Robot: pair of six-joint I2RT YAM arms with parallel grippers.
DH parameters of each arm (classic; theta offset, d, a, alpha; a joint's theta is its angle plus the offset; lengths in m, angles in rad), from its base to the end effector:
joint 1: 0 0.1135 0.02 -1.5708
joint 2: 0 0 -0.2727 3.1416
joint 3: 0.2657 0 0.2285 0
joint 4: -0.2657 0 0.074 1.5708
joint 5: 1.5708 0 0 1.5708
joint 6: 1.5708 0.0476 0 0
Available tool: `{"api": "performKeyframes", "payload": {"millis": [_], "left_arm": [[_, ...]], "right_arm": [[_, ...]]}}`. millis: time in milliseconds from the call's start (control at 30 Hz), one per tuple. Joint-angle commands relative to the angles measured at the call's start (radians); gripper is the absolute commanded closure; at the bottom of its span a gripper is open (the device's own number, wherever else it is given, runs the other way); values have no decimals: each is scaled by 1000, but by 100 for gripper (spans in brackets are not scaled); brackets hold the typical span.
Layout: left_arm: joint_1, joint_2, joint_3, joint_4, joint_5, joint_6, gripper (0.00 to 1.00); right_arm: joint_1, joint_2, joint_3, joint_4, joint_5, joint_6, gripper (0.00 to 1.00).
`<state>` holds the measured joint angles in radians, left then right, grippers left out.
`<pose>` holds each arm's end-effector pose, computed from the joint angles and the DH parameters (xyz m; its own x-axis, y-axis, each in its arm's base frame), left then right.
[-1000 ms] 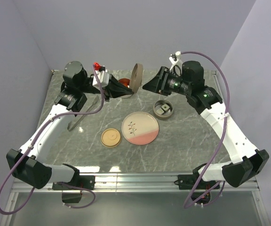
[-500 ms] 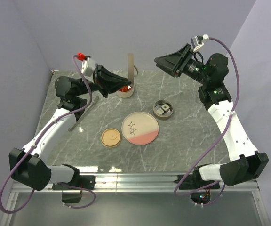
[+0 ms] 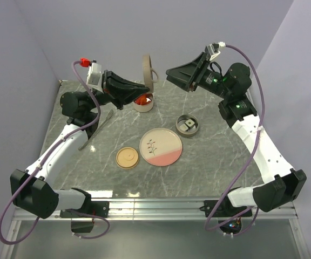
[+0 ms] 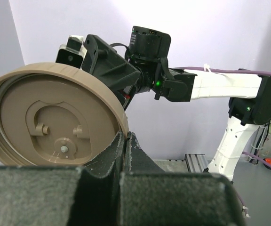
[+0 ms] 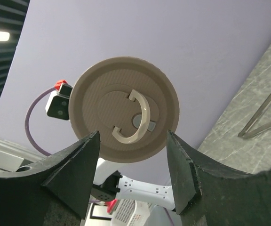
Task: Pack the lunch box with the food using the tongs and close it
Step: Pass the lid of the lunch box from the left arm to the right
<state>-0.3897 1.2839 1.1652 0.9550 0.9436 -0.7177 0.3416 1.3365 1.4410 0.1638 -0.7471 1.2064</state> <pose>0.2048 -0.1258 0.4842 0.0404 -0.4338 -0.9001 0.9976 0.0682 0.0119 0.2480 0.1225 0.4903 -0.7174 0.4725 -0.5119 -0.5410 0.0852 0.8367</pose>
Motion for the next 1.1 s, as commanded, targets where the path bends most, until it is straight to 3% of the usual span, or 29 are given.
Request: {"api": "performKeyframes", "payload": {"millis": [0, 400, 1067], "left_arm": [[-11, -8, 16, 70, -19, -17, 100], [-28, 22, 36, 68, -5, -11, 100], [-60, 37, 45, 62, 26, 9, 100]], "right_arm": [[25, 6, -4, 36, 12, 24, 35], [80, 26, -2, 52, 23, 62, 38], [85, 39, 9, 36, 46, 61, 52]]}}
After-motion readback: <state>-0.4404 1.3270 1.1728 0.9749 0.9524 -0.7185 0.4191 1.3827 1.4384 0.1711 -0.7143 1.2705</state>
